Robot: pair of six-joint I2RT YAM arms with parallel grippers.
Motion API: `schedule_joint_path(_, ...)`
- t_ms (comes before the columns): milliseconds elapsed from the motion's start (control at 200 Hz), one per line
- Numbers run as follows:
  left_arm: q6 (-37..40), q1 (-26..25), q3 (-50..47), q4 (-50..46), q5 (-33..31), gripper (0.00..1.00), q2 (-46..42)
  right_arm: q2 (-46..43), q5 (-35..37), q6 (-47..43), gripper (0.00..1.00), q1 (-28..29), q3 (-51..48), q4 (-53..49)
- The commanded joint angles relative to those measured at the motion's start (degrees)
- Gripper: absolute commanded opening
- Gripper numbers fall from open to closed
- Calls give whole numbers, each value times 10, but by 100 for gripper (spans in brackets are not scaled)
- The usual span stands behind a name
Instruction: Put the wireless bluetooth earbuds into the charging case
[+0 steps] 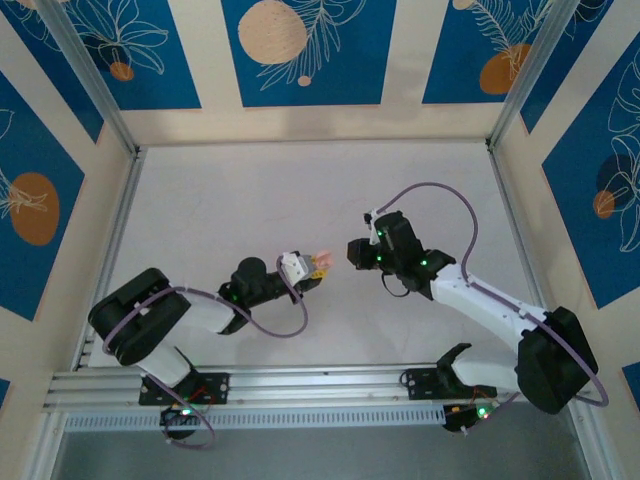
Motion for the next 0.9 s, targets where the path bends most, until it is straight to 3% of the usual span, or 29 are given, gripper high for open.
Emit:
schedule_joint_path(0,-9,-9,17,52,-17,12,12,-19,-7,22,19,14,-15,78)
schedule_joint_path(320,-23,-12,20,95,-46,12,36,-45,18,27,19,50,-34,140)
schedule_joint_path(890,-47,-13,21,148,-65,13,62,-35,17,32,19,67,-35,163)
